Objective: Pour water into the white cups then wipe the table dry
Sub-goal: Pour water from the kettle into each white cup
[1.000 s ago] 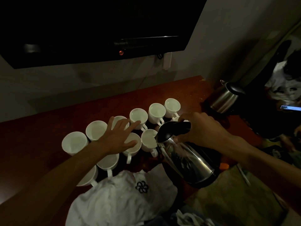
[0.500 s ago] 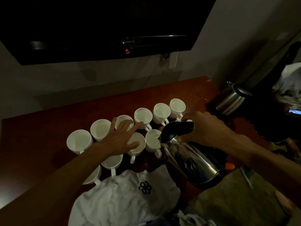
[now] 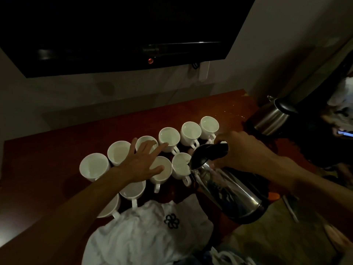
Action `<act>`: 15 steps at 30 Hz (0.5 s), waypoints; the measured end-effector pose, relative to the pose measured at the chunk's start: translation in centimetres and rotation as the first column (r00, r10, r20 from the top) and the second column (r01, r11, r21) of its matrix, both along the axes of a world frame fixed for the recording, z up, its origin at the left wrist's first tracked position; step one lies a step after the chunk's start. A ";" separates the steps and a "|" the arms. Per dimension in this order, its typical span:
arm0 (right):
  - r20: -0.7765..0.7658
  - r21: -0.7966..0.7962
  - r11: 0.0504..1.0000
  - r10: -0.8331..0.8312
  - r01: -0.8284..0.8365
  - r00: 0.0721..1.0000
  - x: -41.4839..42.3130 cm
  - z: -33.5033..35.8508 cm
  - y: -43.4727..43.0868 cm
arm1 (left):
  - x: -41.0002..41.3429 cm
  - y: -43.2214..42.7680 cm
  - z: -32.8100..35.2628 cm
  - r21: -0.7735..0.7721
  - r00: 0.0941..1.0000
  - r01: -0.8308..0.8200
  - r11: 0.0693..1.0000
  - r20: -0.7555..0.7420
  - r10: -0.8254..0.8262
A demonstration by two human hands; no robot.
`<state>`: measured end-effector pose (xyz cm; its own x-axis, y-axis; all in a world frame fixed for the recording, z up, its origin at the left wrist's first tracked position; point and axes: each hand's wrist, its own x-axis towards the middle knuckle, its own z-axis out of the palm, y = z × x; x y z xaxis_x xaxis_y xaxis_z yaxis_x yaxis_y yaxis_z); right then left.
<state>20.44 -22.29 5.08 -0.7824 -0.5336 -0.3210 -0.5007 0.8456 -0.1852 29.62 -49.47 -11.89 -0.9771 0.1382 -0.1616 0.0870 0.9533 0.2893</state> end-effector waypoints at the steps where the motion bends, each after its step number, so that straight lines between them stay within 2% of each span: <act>1: 0.004 0.000 1.000 0.001 -0.001 1.000 0.0 0.0 0.0 | 0.0 0.0 0.0 -0.003 1.000 0.000 1.000 0.003 0.000; 15: 0.002 -0.001 1.000 0.012 -0.012 1.000 -0.1 0.0 -0.1 | 0.0 0.1 0.0 -0.009 1.000 0.012 1.000 0.012 -0.012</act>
<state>20.34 -22.42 5.13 -0.7752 -0.5436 -0.3219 -0.5107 0.8391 -0.1872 29.60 -49.33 -11.91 -0.9734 0.1487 -0.1743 0.0954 0.9548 0.2816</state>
